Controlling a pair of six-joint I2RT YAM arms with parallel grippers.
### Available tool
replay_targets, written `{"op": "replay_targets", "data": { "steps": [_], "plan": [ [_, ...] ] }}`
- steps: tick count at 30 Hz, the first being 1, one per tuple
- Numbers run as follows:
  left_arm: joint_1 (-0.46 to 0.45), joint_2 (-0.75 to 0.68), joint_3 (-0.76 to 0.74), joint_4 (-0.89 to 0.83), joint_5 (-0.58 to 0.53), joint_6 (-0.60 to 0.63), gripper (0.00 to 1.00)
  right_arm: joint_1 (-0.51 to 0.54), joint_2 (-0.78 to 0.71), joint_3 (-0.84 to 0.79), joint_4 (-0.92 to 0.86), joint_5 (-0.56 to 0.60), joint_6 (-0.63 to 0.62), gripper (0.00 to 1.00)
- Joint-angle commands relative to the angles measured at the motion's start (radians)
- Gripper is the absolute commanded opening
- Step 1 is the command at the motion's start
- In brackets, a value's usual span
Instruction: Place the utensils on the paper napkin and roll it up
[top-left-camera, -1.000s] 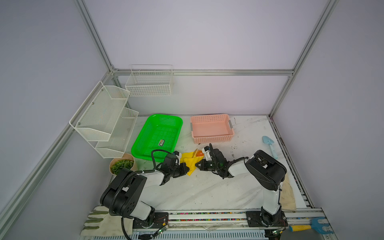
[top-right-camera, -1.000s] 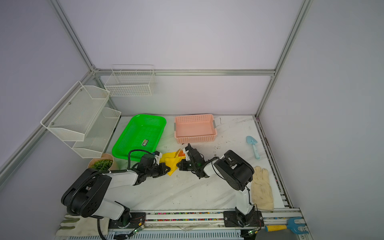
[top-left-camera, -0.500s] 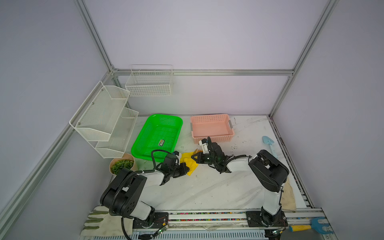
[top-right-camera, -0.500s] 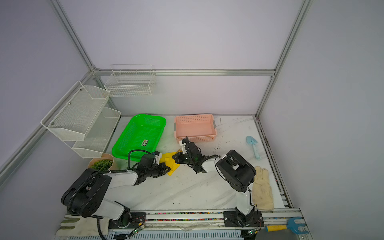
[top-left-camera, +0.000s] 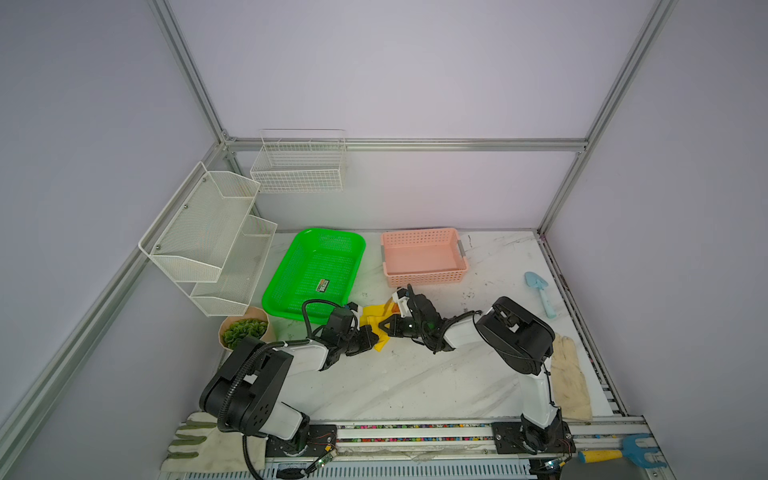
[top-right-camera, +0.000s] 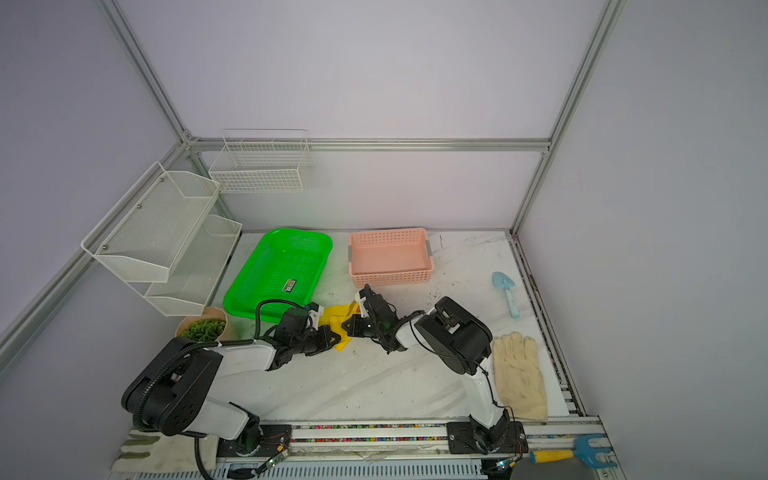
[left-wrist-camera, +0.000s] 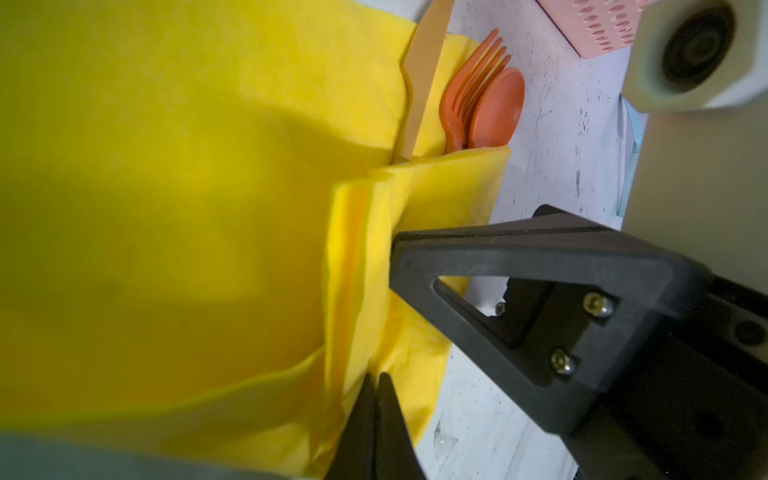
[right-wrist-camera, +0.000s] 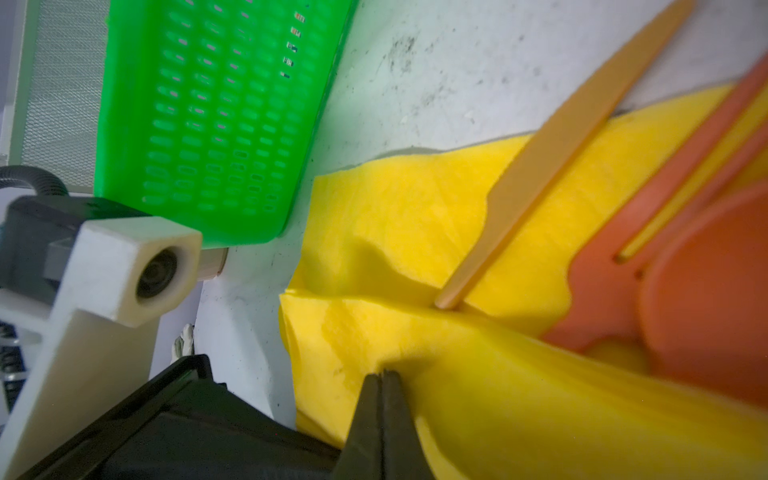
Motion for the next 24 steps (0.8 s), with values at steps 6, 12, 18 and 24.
{"op": "replay_targets", "data": {
  "steps": [6,12,18,24],
  "plan": [
    [0.009,-0.183,0.050,-0.146,-0.056,0.003,0.14,0.011,0.012,-0.014,-0.174,0.074,-0.048,0.01],
    [0.012,-0.167,0.151,-0.182,-0.049,0.025,0.18,0.023,0.009,-0.031,-0.183,0.070,-0.055,0.01],
    [0.012,-0.066,0.190,-0.120,-0.027,0.026,0.18,0.034,-0.003,-0.067,-0.173,0.061,-0.056,0.01],
    [0.015,0.038,0.215,-0.083,-0.045,0.038,0.18,0.038,-0.007,-0.083,-0.168,0.056,-0.055,0.01]
  ]
}}
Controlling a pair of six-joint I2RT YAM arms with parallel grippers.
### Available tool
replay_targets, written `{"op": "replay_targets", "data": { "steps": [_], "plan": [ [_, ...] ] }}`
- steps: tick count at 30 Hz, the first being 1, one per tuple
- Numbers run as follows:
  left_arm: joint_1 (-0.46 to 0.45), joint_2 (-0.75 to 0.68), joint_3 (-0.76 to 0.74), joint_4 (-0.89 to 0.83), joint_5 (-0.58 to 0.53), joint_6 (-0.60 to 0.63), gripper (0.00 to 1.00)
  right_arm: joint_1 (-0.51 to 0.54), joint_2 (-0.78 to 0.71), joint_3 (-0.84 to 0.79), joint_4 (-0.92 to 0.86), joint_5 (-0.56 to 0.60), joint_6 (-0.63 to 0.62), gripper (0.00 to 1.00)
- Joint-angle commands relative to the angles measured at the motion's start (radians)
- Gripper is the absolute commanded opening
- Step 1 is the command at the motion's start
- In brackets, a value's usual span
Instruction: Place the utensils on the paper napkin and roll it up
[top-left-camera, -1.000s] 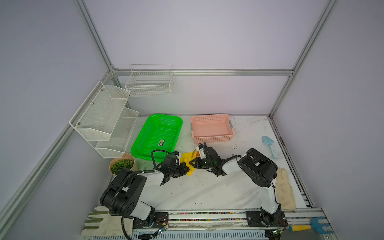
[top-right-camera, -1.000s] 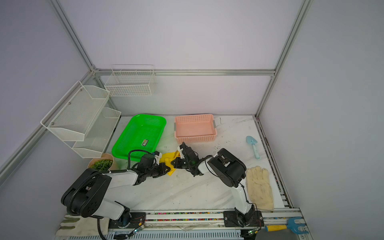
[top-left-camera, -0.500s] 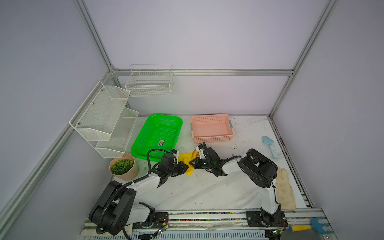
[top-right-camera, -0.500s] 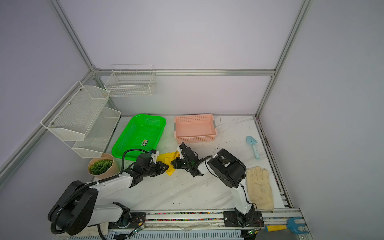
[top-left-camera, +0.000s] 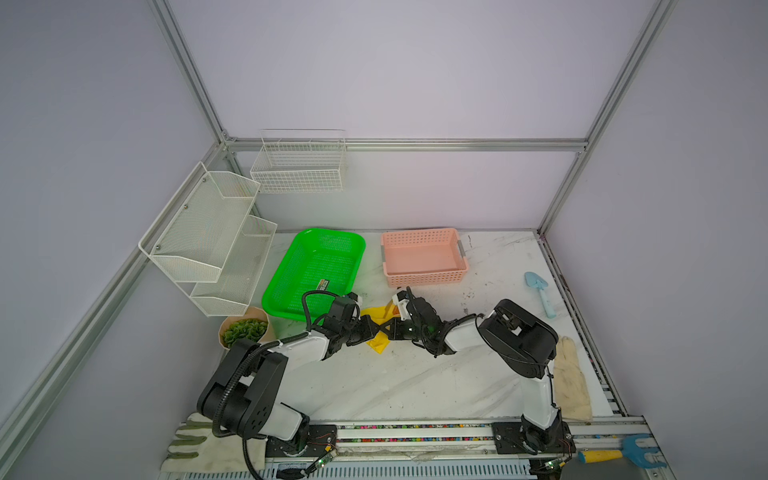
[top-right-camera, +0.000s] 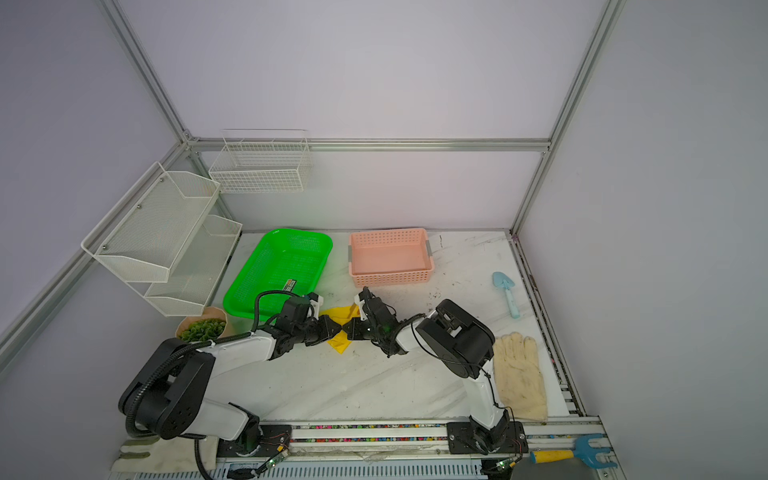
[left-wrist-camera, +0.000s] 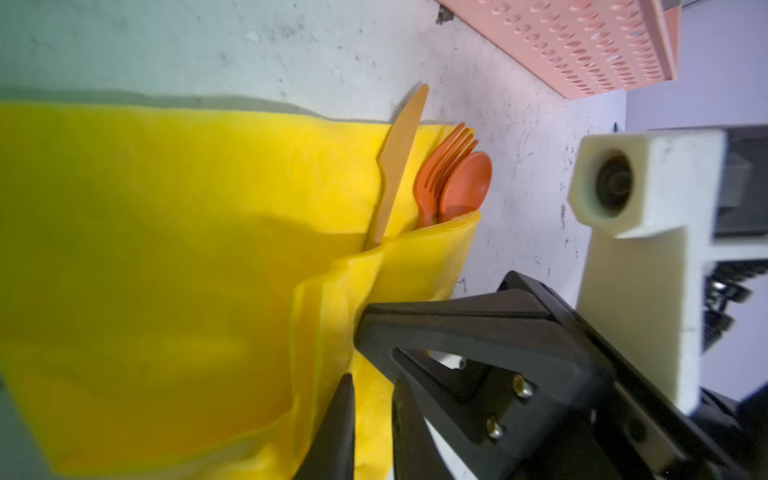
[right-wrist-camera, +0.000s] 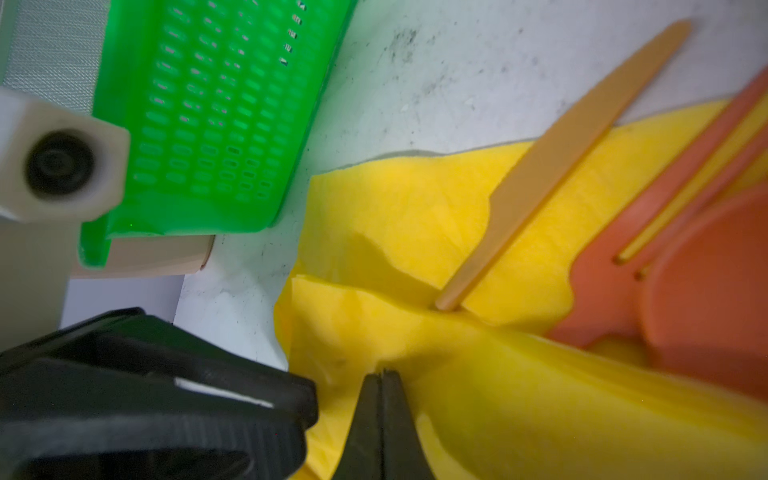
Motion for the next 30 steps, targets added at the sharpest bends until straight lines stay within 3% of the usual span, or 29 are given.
{"op": "replay_targets", "data": {
  "steps": [1,6,17,30],
  "plan": [
    [0.008,0.040,0.092,0.052,0.004,0.034,0.18,0.013,0.021,-0.052,-0.154,0.011,-0.016,0.01],
    [0.009,0.124,0.101,0.068,0.033,0.036,0.16,0.018,0.001,-0.048,-0.190,0.024,-0.026,0.01],
    [-0.008,0.083,-0.019,0.114,0.025,-0.032,0.15,0.019,-0.033,-0.075,-0.269,0.070,-0.041,0.00],
    [-0.169,-0.020,-0.166,0.152,-0.117,-0.217,0.12,0.020,-0.120,-0.057,-0.413,0.146,-0.085,0.01]
  ]
}}
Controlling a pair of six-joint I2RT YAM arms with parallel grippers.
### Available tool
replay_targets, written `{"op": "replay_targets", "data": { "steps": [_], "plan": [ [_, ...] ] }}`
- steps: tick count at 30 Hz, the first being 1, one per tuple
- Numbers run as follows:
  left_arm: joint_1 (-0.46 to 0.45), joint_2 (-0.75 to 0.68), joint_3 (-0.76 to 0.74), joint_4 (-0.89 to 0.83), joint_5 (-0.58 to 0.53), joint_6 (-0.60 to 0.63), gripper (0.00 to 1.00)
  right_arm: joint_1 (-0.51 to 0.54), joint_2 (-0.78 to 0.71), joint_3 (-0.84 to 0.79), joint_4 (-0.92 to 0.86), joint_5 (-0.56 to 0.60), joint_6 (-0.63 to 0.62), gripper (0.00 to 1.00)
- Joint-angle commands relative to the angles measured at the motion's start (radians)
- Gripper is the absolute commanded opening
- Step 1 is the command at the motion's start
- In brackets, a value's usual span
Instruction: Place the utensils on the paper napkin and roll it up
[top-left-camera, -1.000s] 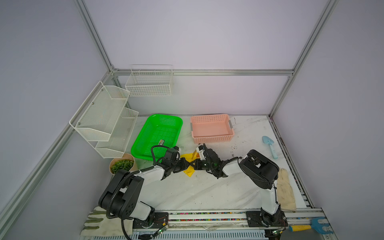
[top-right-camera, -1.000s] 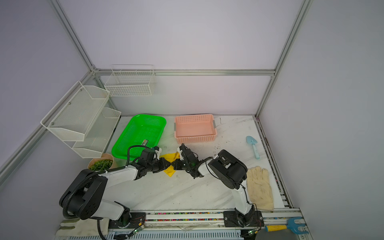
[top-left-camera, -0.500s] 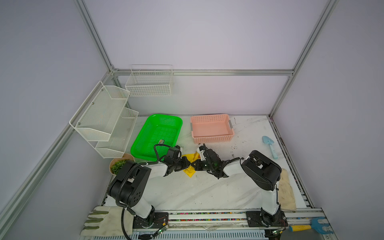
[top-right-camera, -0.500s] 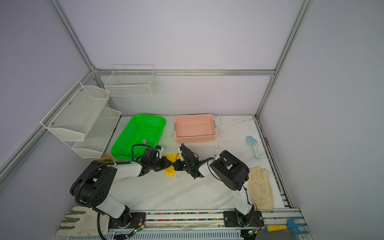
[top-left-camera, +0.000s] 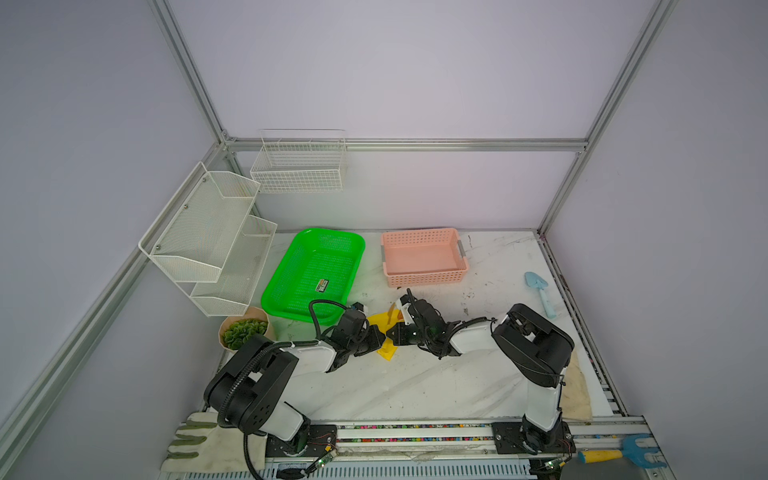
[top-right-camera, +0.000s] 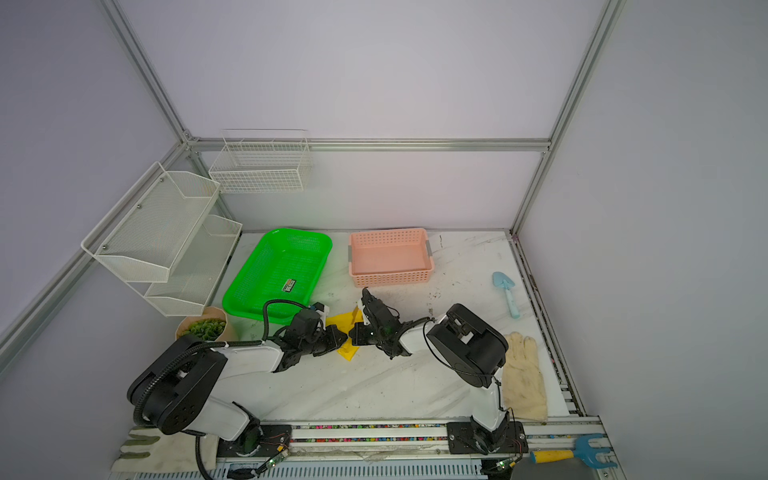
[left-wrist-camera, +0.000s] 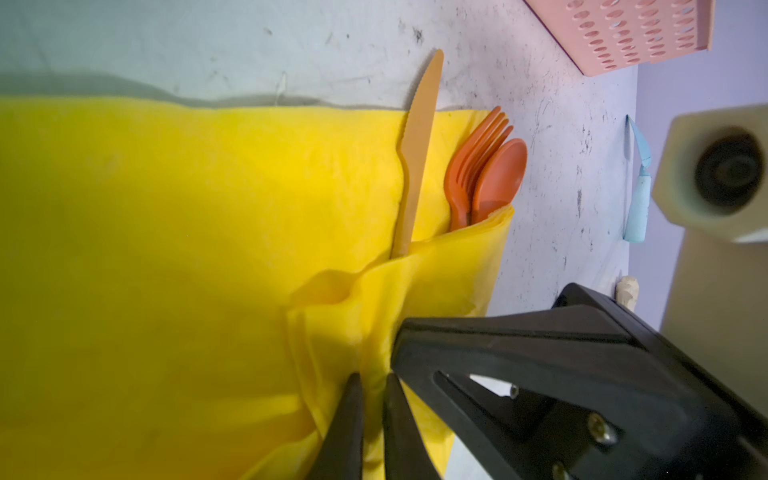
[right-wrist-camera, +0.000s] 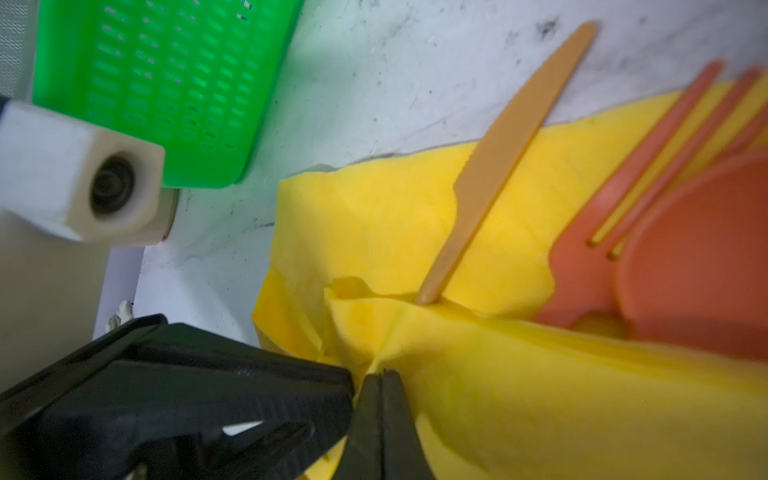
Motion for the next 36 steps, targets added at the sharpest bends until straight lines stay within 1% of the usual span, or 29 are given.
{"op": "replay_targets", "data": {
  "steps": [1,3,7,9,11,13,15,18,20,22,26,30,33,36],
  "plan": [
    [-0.031,-0.026,-0.059,-0.017,-0.027,-0.073,0.12,0.005,-0.013,-0.012,-0.226,0.086,-0.033,0.01],
    [-0.039,-0.029,-0.066,-0.015,-0.038,-0.090,0.12,0.004,-0.040,0.002,-0.267,0.106,-0.037,0.02],
    [-0.051,-0.017,-0.064,-0.001,-0.040,-0.107,0.11,0.006,-0.111,0.034,-0.315,0.107,-0.032,0.14],
    [-0.051,-0.007,-0.061,0.003,-0.044,-0.108,0.11,0.008,-0.142,0.066,-0.350,0.119,-0.026,0.30],
    [-0.051,0.008,-0.057,0.007,-0.046,-0.108,0.11,0.008,-0.172,0.097,-0.378,0.118,-0.017,0.40],
    [-0.052,0.023,-0.053,0.010,-0.044,-0.110,0.11,0.010,-0.194,0.125,-0.408,0.129,-0.005,0.52],
    [-0.053,0.034,-0.050,0.012,-0.042,-0.110,0.11,0.011,-0.217,0.149,-0.447,0.155,0.007,0.57],
    [-0.053,0.037,-0.054,0.016,-0.044,-0.112,0.10,0.010,-0.237,0.182,-0.540,0.234,0.042,0.60],
    [-0.053,0.034,-0.059,0.018,-0.048,-0.114,0.10,0.010,-0.229,0.214,-0.636,0.299,0.072,0.61],
    [-0.053,0.029,-0.062,0.020,-0.051,-0.116,0.10,0.010,-0.206,0.246,-0.714,0.339,0.094,0.61],
    [-0.052,0.023,-0.069,0.021,-0.050,-0.116,0.10,0.016,-0.146,0.300,-0.804,0.327,0.109,0.61],
    [-0.053,0.017,-0.080,0.022,-0.055,-0.118,0.10,0.047,-0.098,0.344,-0.848,0.322,0.132,0.61],
    [-0.053,0.016,-0.086,0.027,-0.055,-0.118,0.10,0.061,-0.051,0.381,-0.876,0.310,0.146,0.63],
    [-0.053,0.011,-0.094,0.035,-0.057,-0.121,0.09,0.070,-0.013,0.415,-0.903,0.333,0.156,0.65]
  ]
}}
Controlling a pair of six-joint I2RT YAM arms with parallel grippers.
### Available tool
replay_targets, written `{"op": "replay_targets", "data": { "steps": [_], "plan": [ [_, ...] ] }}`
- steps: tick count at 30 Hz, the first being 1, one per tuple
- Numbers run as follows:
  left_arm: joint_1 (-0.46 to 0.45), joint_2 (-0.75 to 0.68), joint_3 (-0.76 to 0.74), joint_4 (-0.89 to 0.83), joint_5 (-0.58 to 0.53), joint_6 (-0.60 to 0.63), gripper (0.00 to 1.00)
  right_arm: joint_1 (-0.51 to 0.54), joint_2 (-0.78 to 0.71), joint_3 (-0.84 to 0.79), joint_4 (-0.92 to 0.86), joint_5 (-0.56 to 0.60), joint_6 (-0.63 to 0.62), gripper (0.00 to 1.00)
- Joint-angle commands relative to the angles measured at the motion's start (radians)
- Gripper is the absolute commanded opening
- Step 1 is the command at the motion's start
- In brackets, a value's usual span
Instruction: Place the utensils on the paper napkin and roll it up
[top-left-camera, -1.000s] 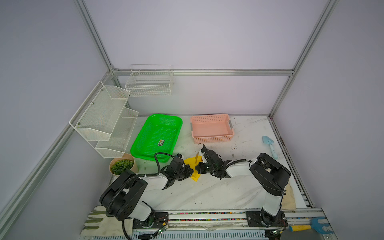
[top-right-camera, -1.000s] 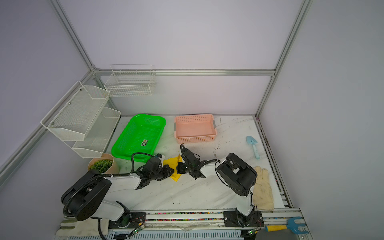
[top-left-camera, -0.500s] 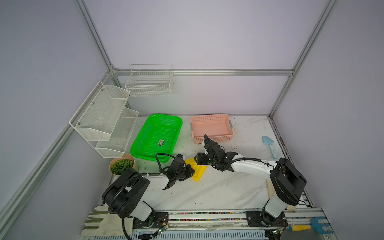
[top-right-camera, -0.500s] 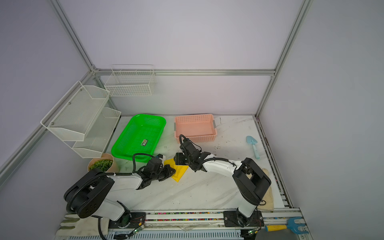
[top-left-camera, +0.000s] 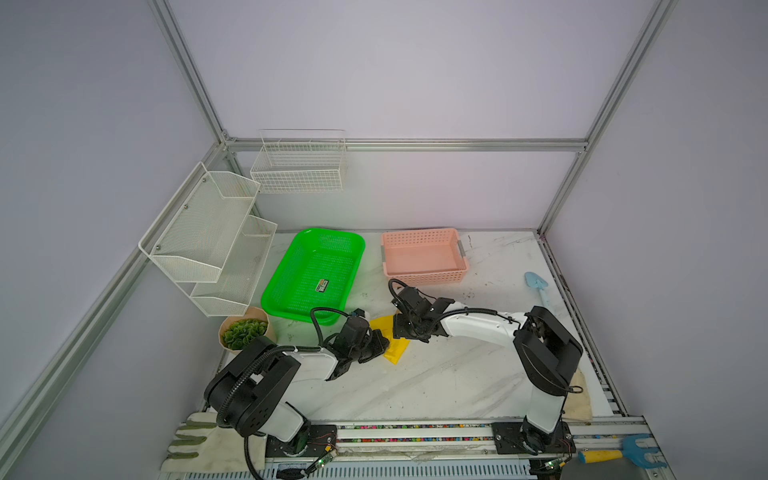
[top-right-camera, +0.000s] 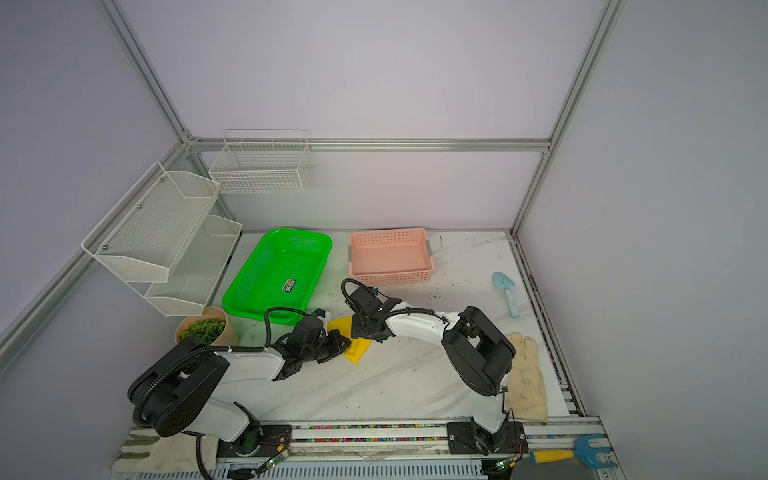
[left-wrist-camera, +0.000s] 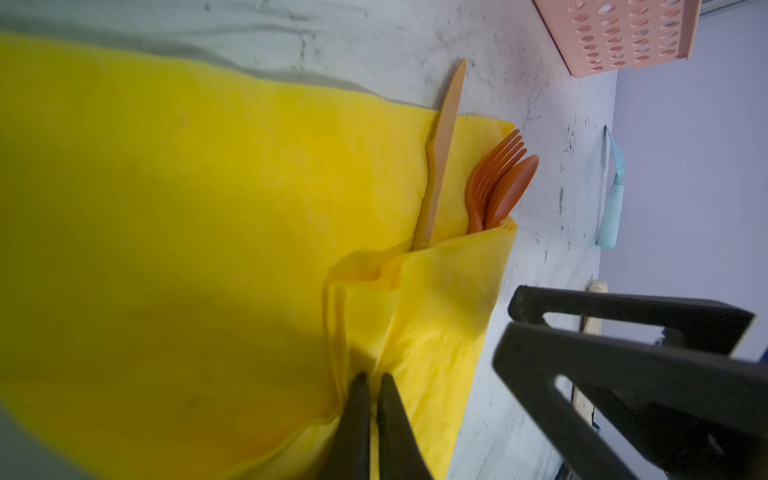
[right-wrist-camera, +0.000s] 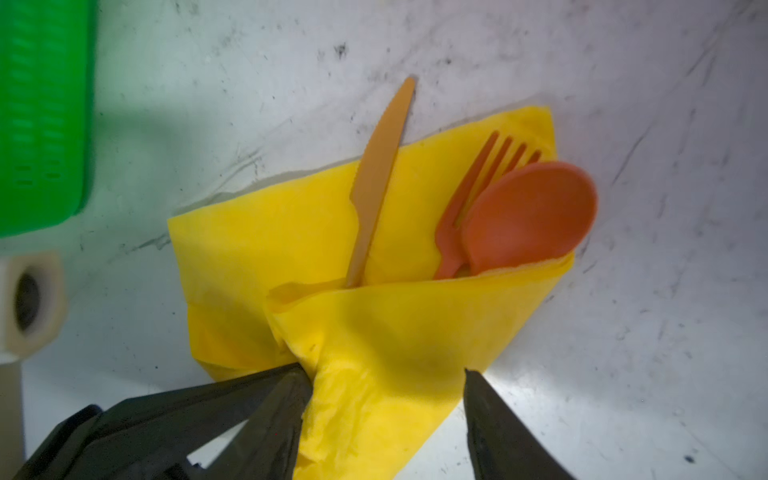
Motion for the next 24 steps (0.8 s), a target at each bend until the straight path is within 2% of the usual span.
{"op": "replay_targets", "data": {
  "steps": [1,6,11,15,18,24],
  "plan": [
    [-0.004,-0.003,-0.050,-0.062,-0.035,-0.016,0.09,0.012,0.032,0.042,-0.087,0.044,0.038,0.65],
    [-0.004,-0.010,-0.057,-0.058,-0.038,-0.020,0.09,0.012,0.061,0.058,-0.100,0.087,0.063,0.63],
    [-0.004,-0.004,-0.063,-0.041,-0.032,-0.029,0.08,0.010,0.109,0.087,-0.110,0.093,0.063,0.53],
    [-0.004,0.000,-0.067,-0.033,-0.030,-0.029,0.08,0.015,0.119,0.102,-0.102,0.083,0.066,0.50],
    [-0.005,0.006,-0.072,-0.023,-0.029,-0.033,0.08,0.015,0.120,0.121,-0.117,0.086,0.069,0.52],
    [-0.006,0.010,-0.084,0.004,-0.027,-0.042,0.08,0.021,0.106,0.138,-0.127,0.076,0.076,0.63]
  ]
}}
